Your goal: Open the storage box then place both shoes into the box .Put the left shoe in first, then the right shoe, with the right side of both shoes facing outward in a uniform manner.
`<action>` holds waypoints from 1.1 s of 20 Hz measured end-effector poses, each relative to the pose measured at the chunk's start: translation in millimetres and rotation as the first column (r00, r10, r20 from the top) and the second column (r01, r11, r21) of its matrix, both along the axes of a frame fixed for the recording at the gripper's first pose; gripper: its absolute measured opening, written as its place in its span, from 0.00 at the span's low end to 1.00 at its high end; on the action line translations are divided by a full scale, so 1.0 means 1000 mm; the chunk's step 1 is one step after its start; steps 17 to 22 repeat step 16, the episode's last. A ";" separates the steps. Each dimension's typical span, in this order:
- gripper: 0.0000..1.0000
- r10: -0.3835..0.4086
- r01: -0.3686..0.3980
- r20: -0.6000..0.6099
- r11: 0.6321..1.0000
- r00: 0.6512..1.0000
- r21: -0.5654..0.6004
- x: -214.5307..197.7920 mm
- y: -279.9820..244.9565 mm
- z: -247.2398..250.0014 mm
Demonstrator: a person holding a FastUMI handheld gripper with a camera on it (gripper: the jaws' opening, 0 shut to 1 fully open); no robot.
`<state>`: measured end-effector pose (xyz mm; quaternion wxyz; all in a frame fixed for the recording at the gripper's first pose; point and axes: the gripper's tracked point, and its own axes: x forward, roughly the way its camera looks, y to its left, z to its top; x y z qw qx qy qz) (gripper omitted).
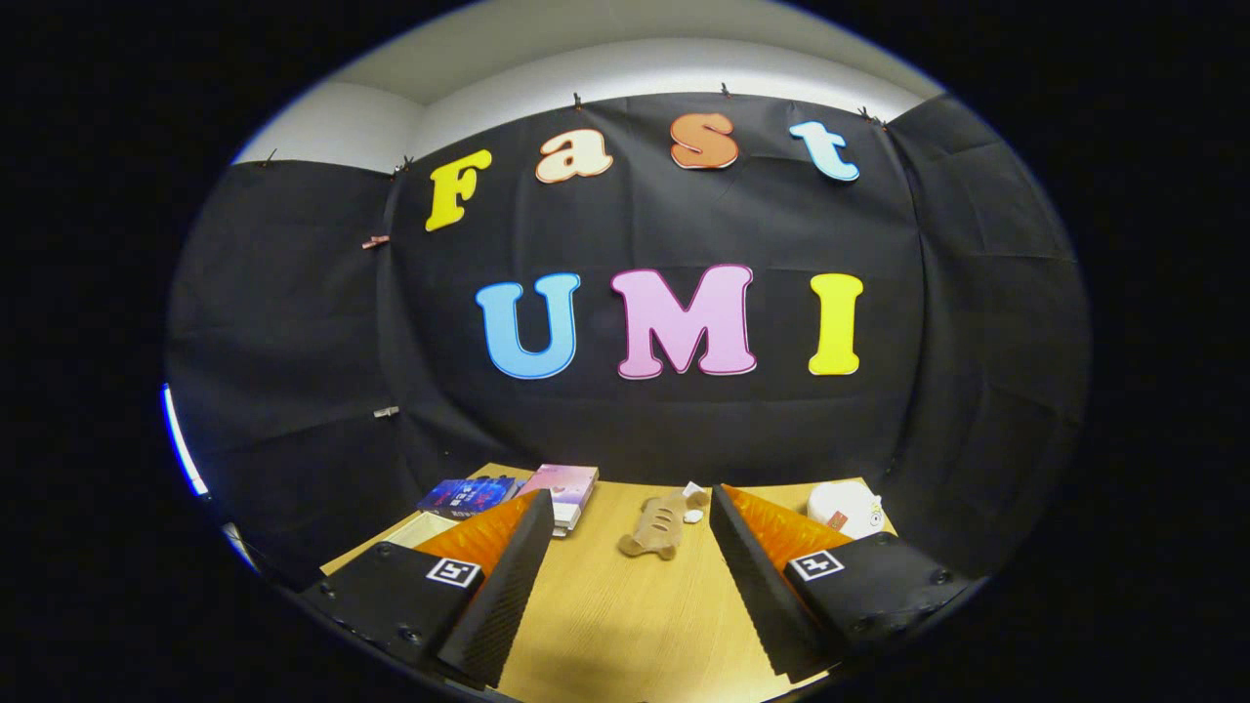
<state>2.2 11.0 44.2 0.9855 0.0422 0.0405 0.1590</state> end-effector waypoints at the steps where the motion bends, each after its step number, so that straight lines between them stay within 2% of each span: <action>1: 0.98 0.003 -0.002 -0.004 1.000 1.000 0.015 -0.004 -0.007 -0.002; 4: 0.98 -0.003 0.003 -0.002 0.995 1.000 0.100 -0.016 -0.022 0.005; 8: 0.98 -0.080 0.074 0.105 0.995 0.991 0.061 -0.020 -0.050 0.010; 14: 0.98 -0.184 0.183 0.102 0.983 0.978 0.024 -0.029 -0.071 0.002; 22: 0.98 -0.186 0.183 0.101 0.982 0.977 0.032 -0.032 -0.072 0.004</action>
